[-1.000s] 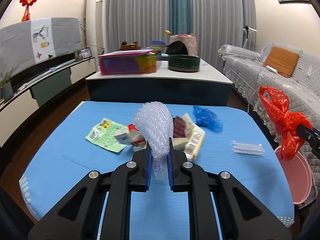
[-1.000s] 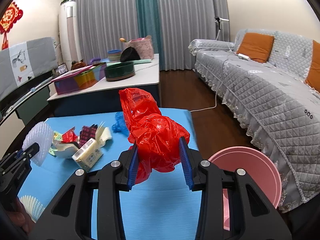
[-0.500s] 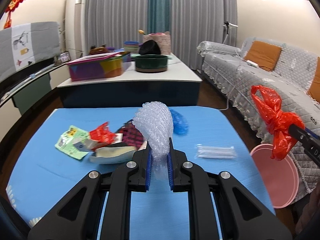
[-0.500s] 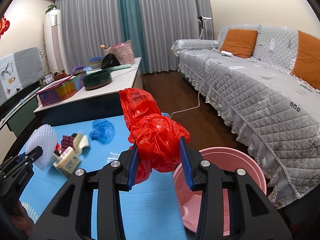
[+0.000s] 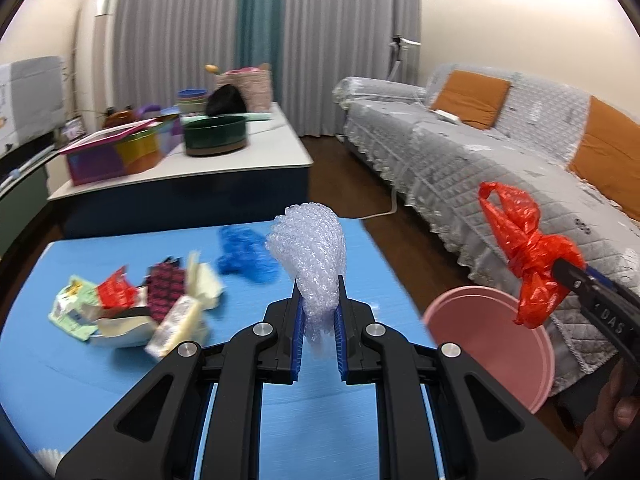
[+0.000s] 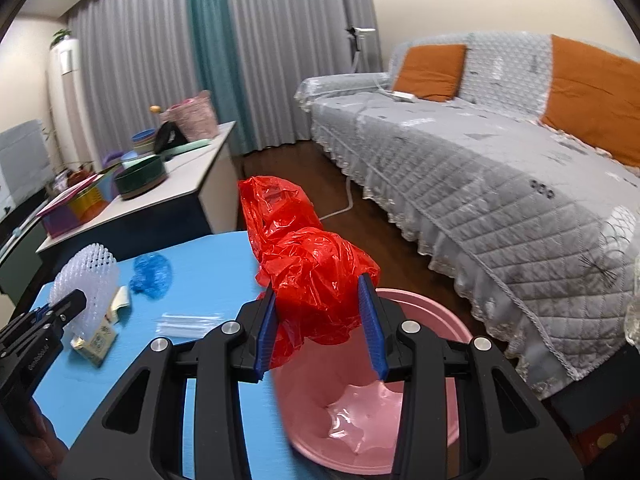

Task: Collect trash
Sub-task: 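Carry the foam net and red bag with both tools to the pink bucket, then open both tools to drop the foam net and red bag into the bucket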

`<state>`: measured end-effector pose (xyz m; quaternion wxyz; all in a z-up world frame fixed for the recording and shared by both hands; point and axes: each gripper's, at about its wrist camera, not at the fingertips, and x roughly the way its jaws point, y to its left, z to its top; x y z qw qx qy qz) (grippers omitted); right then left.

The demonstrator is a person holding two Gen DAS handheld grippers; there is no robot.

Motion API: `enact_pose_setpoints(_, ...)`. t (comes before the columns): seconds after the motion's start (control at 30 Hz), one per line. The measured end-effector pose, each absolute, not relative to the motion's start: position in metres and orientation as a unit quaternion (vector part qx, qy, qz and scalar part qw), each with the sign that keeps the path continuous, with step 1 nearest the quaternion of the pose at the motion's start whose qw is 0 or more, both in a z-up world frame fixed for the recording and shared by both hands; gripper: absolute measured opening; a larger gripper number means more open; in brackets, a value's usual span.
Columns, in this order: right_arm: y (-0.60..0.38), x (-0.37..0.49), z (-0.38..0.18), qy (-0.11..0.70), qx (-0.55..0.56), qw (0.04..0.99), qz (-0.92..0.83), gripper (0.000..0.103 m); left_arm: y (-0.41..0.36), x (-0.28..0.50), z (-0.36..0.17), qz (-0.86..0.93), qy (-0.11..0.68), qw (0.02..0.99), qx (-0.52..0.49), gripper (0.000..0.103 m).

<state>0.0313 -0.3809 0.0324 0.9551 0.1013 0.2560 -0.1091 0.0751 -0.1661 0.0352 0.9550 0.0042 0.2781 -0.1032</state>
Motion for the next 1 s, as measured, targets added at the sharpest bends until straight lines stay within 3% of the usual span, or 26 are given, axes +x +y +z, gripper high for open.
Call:
enact_pose_setpoints(0.87,-0.439,0.025,0.017,0.277,0.123,0.939,-0.163,0.040,-0.287,0.101,0.011,-0.313,0.338,0.886,0.053,0.014)
enact_pose_setpoints(0.93,-0.440,0.026,0.015,0.282,0.123,0.938,-0.159,0.045,-0.290,0.104,0.009,-0.319,0.345,0.881,0.053,0.024)
enact_pose_setpoints(0.97,-0.440,0.028,0.014,0.287,0.120,0.937,-0.161,0.047,-0.292,0.106,0.008,-0.324,0.349,0.878,0.052,0.037)
enact_pose_setpoints(1.0,-0.440,0.028,0.012,0.290,0.117,0.936,-0.163,0.056,-0.294,0.106,0.008,-0.326,0.349,0.877,0.051,0.044)
